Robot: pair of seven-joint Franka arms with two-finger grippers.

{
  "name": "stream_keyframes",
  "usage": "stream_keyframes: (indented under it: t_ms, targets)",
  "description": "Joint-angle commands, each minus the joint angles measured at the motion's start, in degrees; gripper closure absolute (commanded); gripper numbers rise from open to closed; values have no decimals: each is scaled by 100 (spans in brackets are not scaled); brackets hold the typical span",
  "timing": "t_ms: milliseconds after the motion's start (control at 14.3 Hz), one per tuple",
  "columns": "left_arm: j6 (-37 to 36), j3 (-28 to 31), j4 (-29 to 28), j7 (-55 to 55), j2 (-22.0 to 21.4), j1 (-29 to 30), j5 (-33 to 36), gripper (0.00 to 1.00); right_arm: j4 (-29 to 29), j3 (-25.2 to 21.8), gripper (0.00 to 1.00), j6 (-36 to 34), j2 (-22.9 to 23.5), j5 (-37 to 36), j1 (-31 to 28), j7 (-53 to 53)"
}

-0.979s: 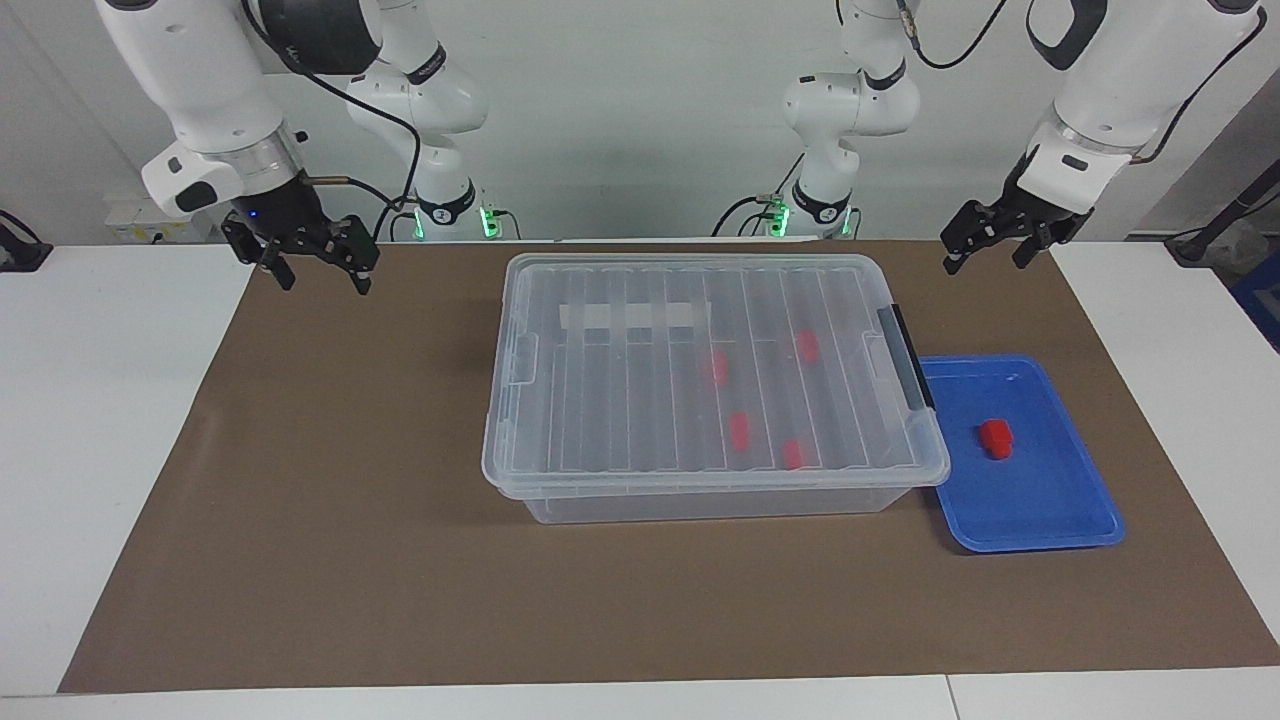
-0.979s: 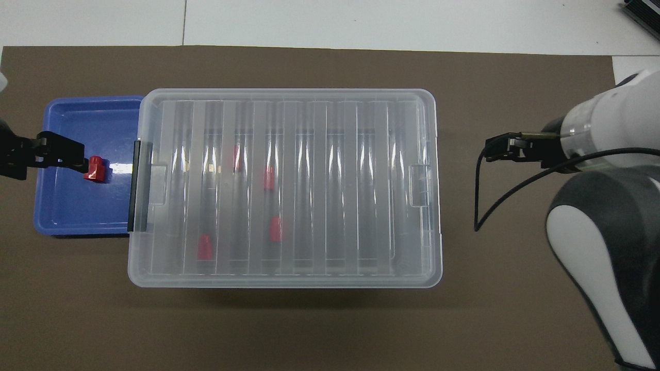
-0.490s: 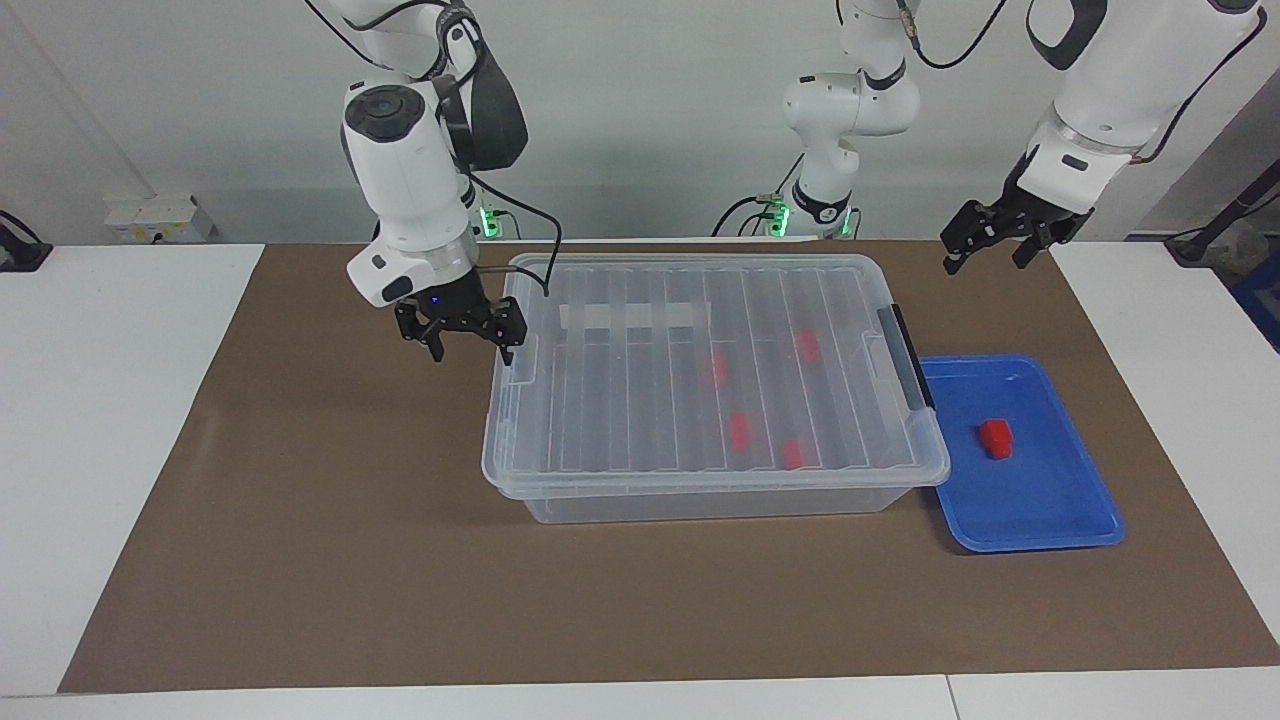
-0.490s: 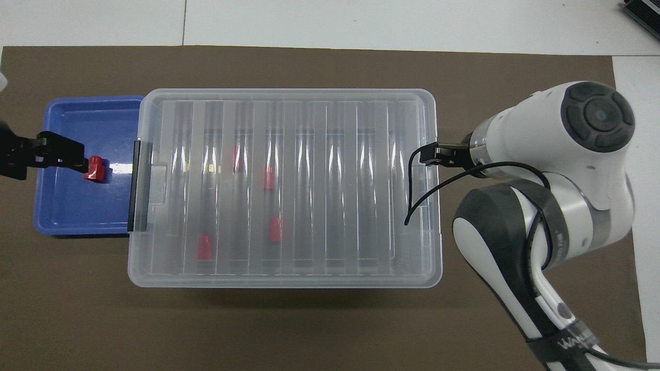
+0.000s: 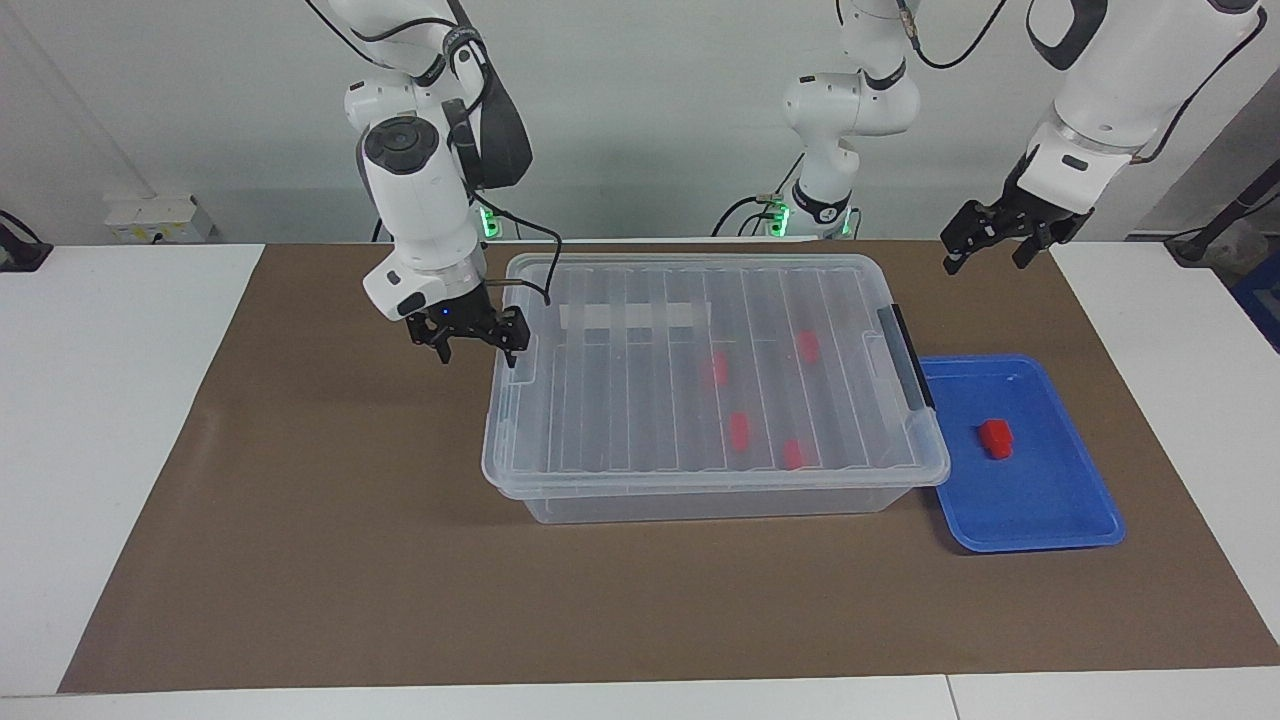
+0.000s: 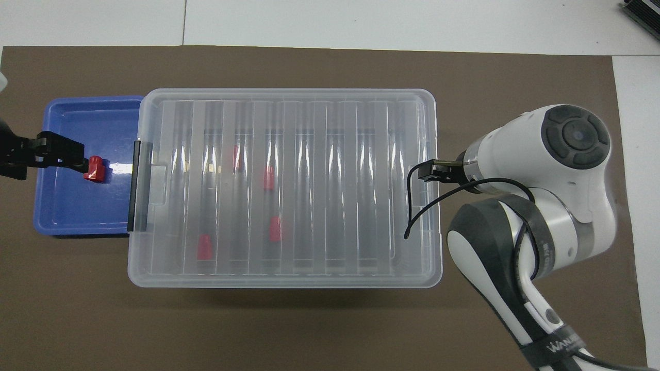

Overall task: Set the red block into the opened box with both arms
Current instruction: 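Slide the clear lid away from the blue tray with the right gripper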

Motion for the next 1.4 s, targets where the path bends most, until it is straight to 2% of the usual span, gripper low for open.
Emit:
stream_keyframes:
  t_ms: [0, 1329]
  targets:
    - [24, -26, -89, -42, -113, 53, 17, 0, -401, 3, 2, 236, -257, -7, -63, -166]
    - [24, -26, -89, -24, -104, 53, 17, 0, -366, -15, 2, 201, -196, -103, -1811, -3470]
